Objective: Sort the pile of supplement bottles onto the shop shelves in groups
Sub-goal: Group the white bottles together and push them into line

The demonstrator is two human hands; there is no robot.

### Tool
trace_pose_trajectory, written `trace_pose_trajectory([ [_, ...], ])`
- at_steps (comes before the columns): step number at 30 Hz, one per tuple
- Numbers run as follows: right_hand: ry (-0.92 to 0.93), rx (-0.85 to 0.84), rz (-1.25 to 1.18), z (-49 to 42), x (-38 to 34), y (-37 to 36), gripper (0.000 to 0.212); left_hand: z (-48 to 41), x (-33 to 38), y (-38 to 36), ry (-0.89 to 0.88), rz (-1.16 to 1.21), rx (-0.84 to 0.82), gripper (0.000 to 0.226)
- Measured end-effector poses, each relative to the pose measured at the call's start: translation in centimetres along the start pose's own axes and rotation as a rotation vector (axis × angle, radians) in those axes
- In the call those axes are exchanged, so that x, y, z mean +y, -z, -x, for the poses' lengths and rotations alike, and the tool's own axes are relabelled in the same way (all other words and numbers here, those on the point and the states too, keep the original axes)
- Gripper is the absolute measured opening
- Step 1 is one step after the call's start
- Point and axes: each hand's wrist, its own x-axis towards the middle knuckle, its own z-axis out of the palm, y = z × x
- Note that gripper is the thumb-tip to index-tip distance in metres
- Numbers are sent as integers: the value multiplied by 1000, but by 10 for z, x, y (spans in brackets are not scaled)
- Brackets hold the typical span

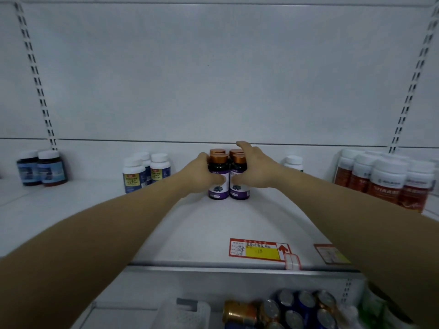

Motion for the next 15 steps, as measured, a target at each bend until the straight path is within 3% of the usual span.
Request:
trace_pose_trajectory([
  [3,-37,-19,-79,-3,-2,8,91,-1,-2,-3,23,56,-14,65],
  [8,-3,-101,-21,-5,-4,14,55,-1,0,-8,-23,60,-24,72],
  [15,39,-117,-49,-6,3,13,54,-2,-4,-10,-42,78,-23,55],
])
